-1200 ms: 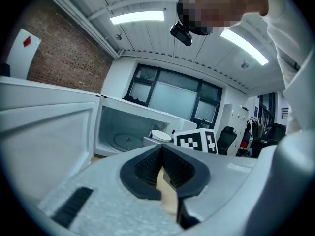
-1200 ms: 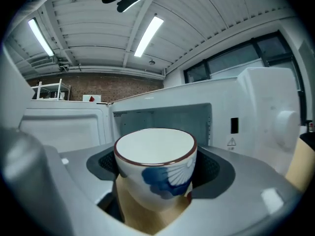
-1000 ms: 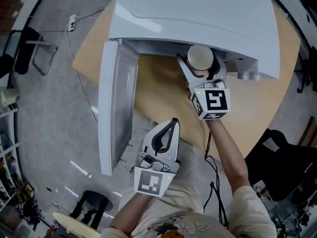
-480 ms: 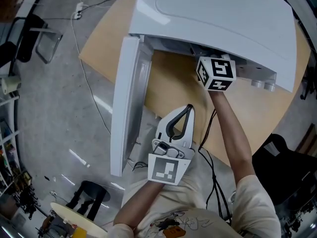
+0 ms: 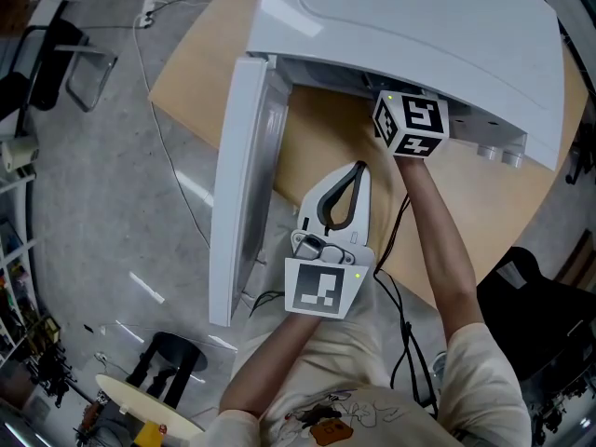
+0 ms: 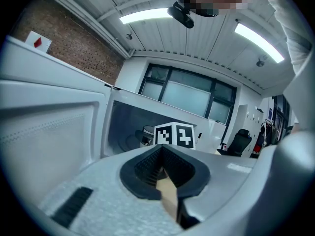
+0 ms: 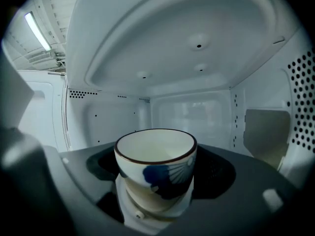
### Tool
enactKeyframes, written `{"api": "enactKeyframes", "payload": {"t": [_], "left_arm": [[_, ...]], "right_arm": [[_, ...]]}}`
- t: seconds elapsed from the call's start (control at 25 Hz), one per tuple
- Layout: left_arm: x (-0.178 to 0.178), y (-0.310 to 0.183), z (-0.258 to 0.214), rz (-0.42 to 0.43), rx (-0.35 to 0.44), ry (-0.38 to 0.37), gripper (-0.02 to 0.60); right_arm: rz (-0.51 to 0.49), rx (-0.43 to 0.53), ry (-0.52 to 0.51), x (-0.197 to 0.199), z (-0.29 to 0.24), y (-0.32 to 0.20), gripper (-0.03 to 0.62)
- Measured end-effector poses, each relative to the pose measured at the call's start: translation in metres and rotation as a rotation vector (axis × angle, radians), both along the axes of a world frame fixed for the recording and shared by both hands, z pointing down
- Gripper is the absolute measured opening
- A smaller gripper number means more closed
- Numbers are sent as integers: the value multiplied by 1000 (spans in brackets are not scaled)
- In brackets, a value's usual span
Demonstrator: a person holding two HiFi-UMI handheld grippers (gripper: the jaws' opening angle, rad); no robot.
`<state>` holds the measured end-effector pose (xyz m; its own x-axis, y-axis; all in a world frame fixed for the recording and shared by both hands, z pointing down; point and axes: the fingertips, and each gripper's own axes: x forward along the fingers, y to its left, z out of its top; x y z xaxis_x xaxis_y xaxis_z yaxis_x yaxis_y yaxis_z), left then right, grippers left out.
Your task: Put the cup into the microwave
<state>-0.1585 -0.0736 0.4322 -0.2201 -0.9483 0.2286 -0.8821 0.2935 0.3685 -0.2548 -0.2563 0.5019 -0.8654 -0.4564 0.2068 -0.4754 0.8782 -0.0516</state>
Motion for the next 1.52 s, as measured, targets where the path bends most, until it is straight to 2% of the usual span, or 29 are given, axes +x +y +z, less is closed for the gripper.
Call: {"api": "enactKeyframes", "payload": {"t": [0.28,0.52,0.72,0.8,0.96,1.08,1.28,1.36,1.52], "left_arm": [[6,5,-4,16,2,-3,5],[10,8,-17,40,22,-15,5],[18,17,-39,55,27,-47,5],[21,22,-48,80,13,-76,5],[26,30,-66,129,3,-120,4],[30,31,-83,166,32,-138,5],[47,28,-106,264,70,-153,3],[59,32,-109,314,64,-160,4],[95,35,-115,407,63,-159,4]], "right_arm": [[5,-10,-29,12,-6,7,468],[7,8,-48,36,-29,29,468],[-20,-36,-39,71,-42,70,448],[-33,-56,-31,91,-51,90,420],[-27,-92,-33,136,-79,120,302],[19,-118,-45,168,-102,138,214],[112,-101,-49,221,-138,163,112],[157,-89,-46,240,-146,176,21],[222,-92,-27,278,-158,193,6]]}}
